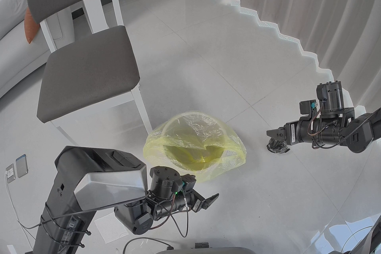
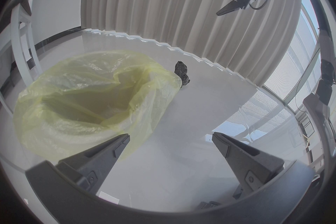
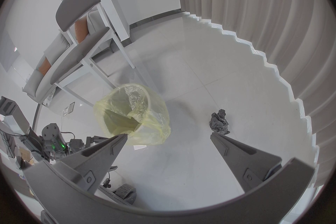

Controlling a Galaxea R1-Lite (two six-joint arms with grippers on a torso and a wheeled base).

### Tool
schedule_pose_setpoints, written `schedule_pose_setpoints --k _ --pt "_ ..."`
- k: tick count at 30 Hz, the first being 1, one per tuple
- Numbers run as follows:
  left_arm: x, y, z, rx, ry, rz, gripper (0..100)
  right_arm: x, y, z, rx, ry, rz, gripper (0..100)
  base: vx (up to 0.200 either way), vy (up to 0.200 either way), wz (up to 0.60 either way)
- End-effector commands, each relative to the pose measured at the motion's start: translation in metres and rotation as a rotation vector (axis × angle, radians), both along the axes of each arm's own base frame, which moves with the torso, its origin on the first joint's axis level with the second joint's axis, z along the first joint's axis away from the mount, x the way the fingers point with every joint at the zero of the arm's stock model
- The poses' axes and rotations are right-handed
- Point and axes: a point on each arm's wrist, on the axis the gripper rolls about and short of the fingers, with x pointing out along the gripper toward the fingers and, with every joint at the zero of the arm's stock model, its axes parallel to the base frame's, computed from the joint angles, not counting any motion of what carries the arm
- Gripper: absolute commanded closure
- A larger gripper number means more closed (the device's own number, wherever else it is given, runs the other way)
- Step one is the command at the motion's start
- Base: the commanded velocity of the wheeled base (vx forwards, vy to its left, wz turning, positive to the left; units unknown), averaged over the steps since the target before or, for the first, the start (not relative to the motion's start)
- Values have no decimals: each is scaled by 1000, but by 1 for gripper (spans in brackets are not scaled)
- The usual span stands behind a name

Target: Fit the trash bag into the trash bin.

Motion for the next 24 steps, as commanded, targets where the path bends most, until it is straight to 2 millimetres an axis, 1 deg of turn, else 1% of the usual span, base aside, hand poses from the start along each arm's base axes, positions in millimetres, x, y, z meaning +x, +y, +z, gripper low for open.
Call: schedule_pose_setpoints --k 1,3,6,9,11,12,13,14,15,16,17,20,24 --pt "-14 11 12 -11 -15 1 0 -2 0 5 8 -16 -1 0 0 0 0" --pt "-19 16 19 -20 -24 3 0 -3 -1 9 12 -24 0 0 0 0 0" --pt "-20 21 32 -47 -67 19 0 -5 -1 13 19 -36 -3 0 0 0 0" --pt "-10 21 54 -75 -161 85 0 -7 -1 15 23 -40 1 0 0 0 0" --pt "-8 21 56 -78 -169 92 0 -7 -1 15 24 -39 2 0 0 0 0" --pt "6 17 73 -82 -242 124 0 -7 -1 16 30 -43 14 0 0 0 0" --pt "11 16 77 -63 -265 134 0 -7 -1 17 32 -45 15 0 0 0 0" --pt "13 17 77 -54 -273 138 0 -7 -1 17 32 -45 15 0 0 0 0" --pt "23 18 80 12 -314 157 0 -7 -1 17 32 -47 15 0 0 0 0" --pt "23 18 80 12 -314 157 0 -7 -1 17 32 -47 15 0 0 0 0" --pt "34 17 79 99 -362 177 0 -8 -1 17 32 -47 15 0 0 0 0" --pt "47 11 70 185 -425 197 0 -10 -2 20 33 -50 15 0 0 0 0" --pt "56 6 63 281 -488 215 0 -11 -3 21 32 -53 14 0 0 0 0"
